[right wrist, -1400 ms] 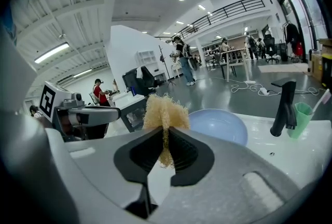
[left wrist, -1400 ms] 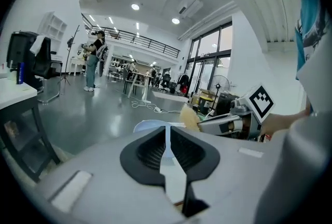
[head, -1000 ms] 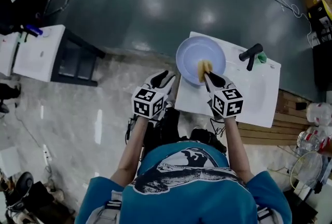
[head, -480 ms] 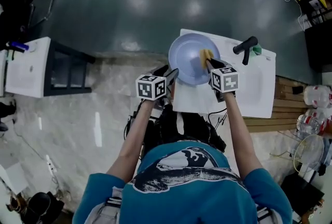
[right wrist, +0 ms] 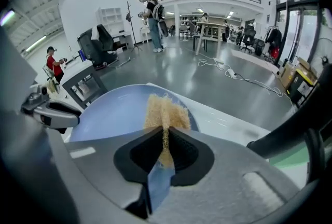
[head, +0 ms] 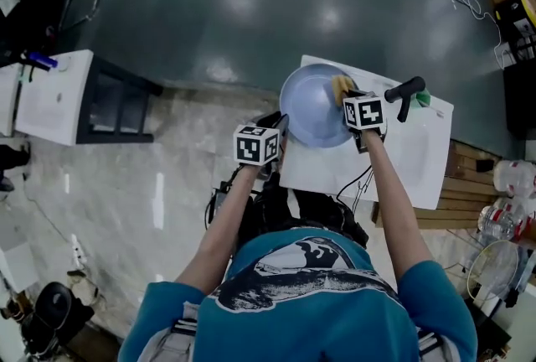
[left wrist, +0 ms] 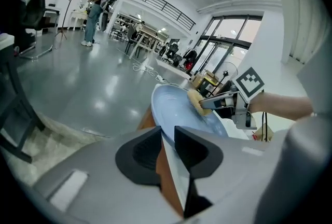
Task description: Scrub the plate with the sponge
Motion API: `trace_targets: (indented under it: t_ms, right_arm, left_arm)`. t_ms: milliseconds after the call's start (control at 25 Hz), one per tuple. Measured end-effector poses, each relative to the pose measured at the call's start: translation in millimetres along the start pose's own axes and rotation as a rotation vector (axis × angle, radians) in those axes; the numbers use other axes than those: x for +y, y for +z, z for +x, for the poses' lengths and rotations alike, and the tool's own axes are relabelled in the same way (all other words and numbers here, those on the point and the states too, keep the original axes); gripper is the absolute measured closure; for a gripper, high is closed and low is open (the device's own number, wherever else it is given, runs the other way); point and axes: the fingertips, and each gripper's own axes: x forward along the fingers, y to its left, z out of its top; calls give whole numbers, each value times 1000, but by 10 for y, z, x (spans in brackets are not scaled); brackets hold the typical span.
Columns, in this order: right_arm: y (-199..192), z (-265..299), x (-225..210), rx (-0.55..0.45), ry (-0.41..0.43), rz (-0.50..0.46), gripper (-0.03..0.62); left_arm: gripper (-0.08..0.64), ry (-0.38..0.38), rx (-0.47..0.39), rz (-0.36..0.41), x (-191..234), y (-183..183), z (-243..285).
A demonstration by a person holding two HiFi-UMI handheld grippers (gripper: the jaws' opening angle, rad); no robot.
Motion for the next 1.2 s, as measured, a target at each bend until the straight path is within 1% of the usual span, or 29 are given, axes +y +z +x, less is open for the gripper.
trace_targets:
  t_ms: [120,200,280,440,480,600,640,680,800,880,960,1080,1200]
  right_arm:
    - [-27,143,-50,63,-28,-55,561]
    - [-5,200,-65,77,-41,-74,561]
    - [59,239,-54,76,-48,-94,561]
    - [208,340,117,59,-37,-159,561]
    - [216,364,192,61,-25,-174,561]
    - [94,429,460,120,32,-201,561]
    - [91,435,546,123,46,-225,561]
    - [129,432,639,108,60,-259,561]
    - [321,374,940,15,109,-388,561]
    - [275,332,1093,7,140,-446,561]
    - [164,293,1199,20,161,-491,561]
    - [-14,235,1301,45,191,-528,561]
    - [-165,119,1418,66,254,-528,561]
  left_arm:
    - [472,20,-2,19,-20,9,19]
    - [469,29,3,44,-48,15,27]
    - [465,39,5,53,-64,14,29]
    - [471,50,-20,-7,-43,-2,6]
    - [472,56,-24,-16,-43,-8,2]
    - [474,77,-30,-27,-50,-7,4]
    - [476,84,-34,-37,-48,-4,2]
    - [477,89,-39,-52,-42,-2,-3]
    - [486,107,-62,-117,-11,0,-15]
    - [492,122,-77,-163,11,-3,-12]
    - [499,136,-91,-206,37,2,-8]
    - [509,160,-107,-258,86,20,5]
    - [515,179,-116,-274,103,49,27]
